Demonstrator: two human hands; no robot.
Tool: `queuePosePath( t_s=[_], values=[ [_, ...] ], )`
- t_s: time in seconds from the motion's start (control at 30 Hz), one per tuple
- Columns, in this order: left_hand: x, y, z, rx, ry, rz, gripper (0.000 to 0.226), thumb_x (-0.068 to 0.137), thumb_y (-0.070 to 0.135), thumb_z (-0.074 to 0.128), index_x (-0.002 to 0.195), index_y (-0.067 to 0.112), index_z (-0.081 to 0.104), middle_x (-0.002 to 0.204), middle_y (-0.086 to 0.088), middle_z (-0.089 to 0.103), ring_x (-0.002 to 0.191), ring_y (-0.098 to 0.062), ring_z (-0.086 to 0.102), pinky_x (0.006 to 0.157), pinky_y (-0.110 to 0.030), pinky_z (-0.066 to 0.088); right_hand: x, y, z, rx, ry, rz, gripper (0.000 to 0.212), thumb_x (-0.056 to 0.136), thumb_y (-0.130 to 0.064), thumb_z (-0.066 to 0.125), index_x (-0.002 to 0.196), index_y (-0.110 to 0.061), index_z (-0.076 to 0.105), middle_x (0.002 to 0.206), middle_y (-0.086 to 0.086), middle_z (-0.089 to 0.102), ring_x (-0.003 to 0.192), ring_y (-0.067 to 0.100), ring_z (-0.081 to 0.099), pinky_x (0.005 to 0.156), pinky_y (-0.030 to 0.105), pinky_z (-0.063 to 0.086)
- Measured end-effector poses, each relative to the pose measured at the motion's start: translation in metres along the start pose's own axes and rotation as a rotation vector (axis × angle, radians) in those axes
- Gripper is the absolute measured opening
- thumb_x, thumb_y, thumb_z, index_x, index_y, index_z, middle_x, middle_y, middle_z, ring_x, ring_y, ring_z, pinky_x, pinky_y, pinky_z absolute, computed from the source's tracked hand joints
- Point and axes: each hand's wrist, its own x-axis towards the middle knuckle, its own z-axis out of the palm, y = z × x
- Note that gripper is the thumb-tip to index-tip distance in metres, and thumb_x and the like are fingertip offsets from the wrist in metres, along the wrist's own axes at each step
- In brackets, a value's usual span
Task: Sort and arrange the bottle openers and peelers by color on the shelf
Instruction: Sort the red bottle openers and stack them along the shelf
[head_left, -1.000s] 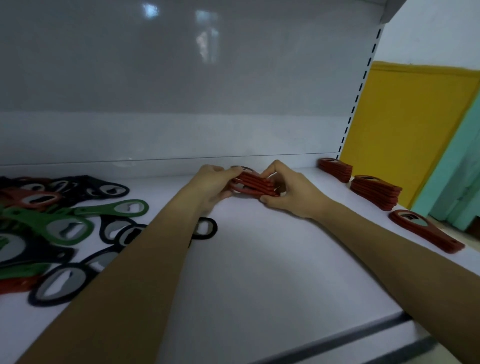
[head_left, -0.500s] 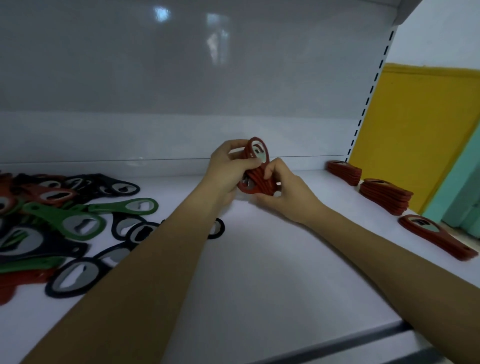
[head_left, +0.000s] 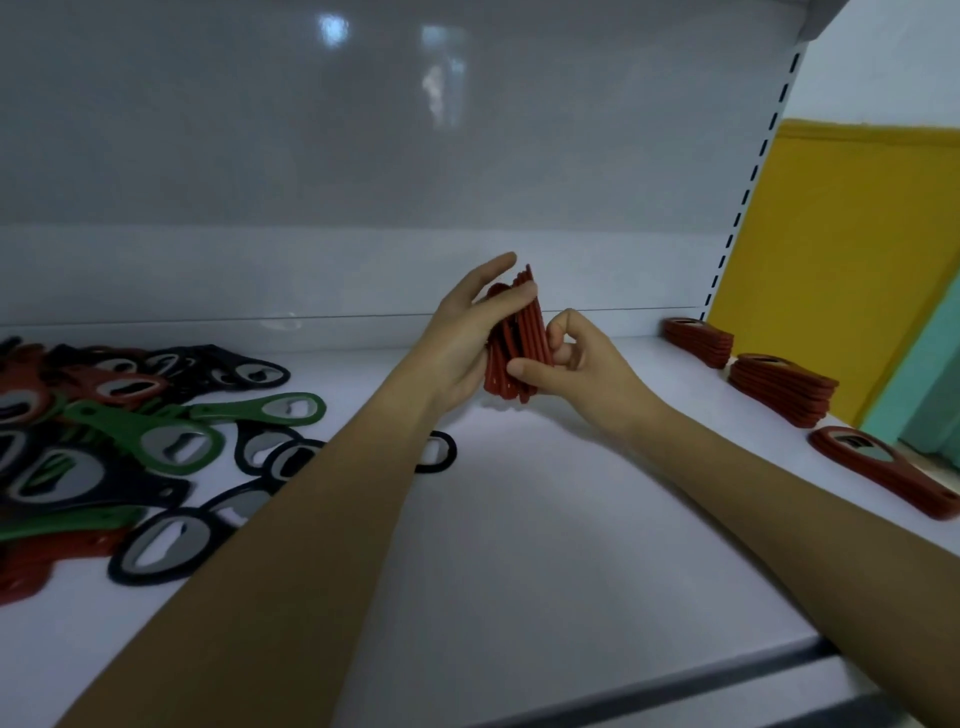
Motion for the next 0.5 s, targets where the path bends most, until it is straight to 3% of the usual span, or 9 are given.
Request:
queuePosePath(
  t_s=[0.07,0.17,0.33,0.4,0.5],
  values=[
    [0.0,-0.002,-0.003,0.005,0.001,-0.018,0.028,0.088,0.013,0.061,0.111,0.029,0.057,0.12,-0.01,0.054,0.109,-0.022,0.056,0.095,-0.032,0.049,0.0,0.003,-0.001,-0.014,-0.063,0.032,0.035,0.082,0.007,0.061,0.076,-0.012,0.032,0.071,0.01,0.069,0.066,0.027,0.068,0.064,0.034,0.054],
    [-0.001,-0.005,-0.005,0.062,-0.006,-0.038,0.031,0.088,0.016,0.062,0.115,0.031,0.055,0.12,-0.014,0.056,0.106,-0.024,0.059,0.09,-0.031,0.052,-0.001,0.005,0.002,-0.057,-0.12,0.05,0.037,0.081,0.009,0.061,0.075,-0.012,0.031,0.086,0.022,0.067,0.08,0.043,0.066,0.066,0.036,0.052],
    [-0.001,-0.009,0.003,0.205,0.143,0.143,0.027,0.083,0.023,0.069,0.106,0.028,0.057,0.106,-0.009,0.061,0.1,-0.02,0.063,0.095,-0.039,0.051,-0.001,0.003,0.004,-0.077,-0.005,0.089,0.04,0.079,0.005,0.065,0.086,-0.014,0.031,0.097,0.033,0.062,0.073,0.041,0.064,0.074,0.047,0.053],
    [-0.002,-0.012,0.005,0.231,0.194,0.228,0.022,0.081,0.024,0.07,0.099,0.032,0.059,0.102,-0.005,0.06,0.099,-0.02,0.062,0.094,-0.037,0.051,-0.001,0.001,0.005,-0.077,0.007,0.119,0.044,0.079,0.001,0.068,0.103,-0.016,0.035,0.104,0.028,0.063,0.075,0.037,0.065,0.077,0.045,0.054],
    [-0.002,-0.013,0.006,0.262,0.156,0.261,0.015,0.085,0.025,0.066,0.096,0.035,0.061,0.097,0.002,0.056,0.104,-0.02,0.059,0.095,-0.036,0.05,0.002,0.0,0.006,-0.133,-0.027,0.143,0.082,0.078,-0.006,0.071,0.14,-0.026,0.02,0.094,0.014,0.071,0.077,0.028,0.069,0.079,0.038,0.056]
  ],
)
